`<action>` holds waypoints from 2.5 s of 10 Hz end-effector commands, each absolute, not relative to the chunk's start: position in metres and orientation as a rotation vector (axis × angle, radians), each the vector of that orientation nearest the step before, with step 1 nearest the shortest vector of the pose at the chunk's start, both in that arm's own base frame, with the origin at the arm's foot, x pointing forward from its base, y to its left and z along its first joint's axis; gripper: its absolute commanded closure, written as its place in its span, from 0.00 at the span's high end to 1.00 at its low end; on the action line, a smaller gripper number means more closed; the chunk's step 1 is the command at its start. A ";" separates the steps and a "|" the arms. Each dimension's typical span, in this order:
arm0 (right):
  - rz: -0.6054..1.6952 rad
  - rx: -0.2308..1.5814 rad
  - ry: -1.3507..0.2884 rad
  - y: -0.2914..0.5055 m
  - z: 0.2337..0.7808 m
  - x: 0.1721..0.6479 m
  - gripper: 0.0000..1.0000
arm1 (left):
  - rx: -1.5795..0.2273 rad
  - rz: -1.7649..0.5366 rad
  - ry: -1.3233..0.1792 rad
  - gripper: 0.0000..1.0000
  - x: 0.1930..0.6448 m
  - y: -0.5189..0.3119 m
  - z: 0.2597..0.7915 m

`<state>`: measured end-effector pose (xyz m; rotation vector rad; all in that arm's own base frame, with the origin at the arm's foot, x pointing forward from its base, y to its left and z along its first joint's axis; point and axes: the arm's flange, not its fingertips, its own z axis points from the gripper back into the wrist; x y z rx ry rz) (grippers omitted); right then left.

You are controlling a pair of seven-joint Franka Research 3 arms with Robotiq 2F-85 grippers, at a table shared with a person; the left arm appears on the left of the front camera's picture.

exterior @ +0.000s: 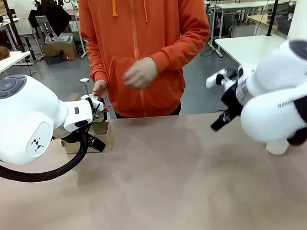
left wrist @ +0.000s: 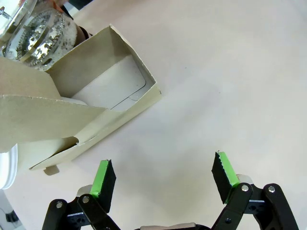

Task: Pour a drink into a cup and package it in a carrier.
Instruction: Pick up the 600 ml Paper Cup and place it in the middle top area of the table.

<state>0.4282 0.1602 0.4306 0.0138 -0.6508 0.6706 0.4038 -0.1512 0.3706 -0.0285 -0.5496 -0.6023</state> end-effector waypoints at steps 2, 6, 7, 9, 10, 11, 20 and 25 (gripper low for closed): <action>0.801 0.157 -0.711 0.096 0.535 0.497 1.00 | -0.029 -0.602 -0.550 1.00 0.404 -0.151 0.371; 0.956 0.518 -0.850 -0.069 0.555 0.514 1.00 | -0.029 -0.602 -0.550 1.00 0.404 -0.151 0.371; 0.992 0.562 -0.900 -0.096 0.539 0.506 1.00 | -0.029 -0.602 -0.550 1.00 0.404 -0.151 0.371; 0.964 0.650 -1.058 -0.142 0.494 0.484 1.00 | -0.029 -0.602 -0.550 1.00 0.404 -0.151 0.371; 0.890 0.703 -1.135 -0.170 0.465 0.473 1.00 | -0.029 -0.602 -0.550 1.00 0.404 -0.151 0.371; 0.866 0.739 -1.168 -0.190 0.439 0.464 1.00 | -0.029 -0.602 -0.550 1.00 0.404 -0.151 0.371; 0.784 0.869 -1.161 -0.218 0.376 0.455 1.00 | -0.029 -0.602 -0.550 1.00 0.404 -0.151 0.371; 0.768 0.816 -1.428 -0.234 0.330 0.439 1.00 | -0.029 -0.602 -0.550 1.00 0.404 -0.151 0.371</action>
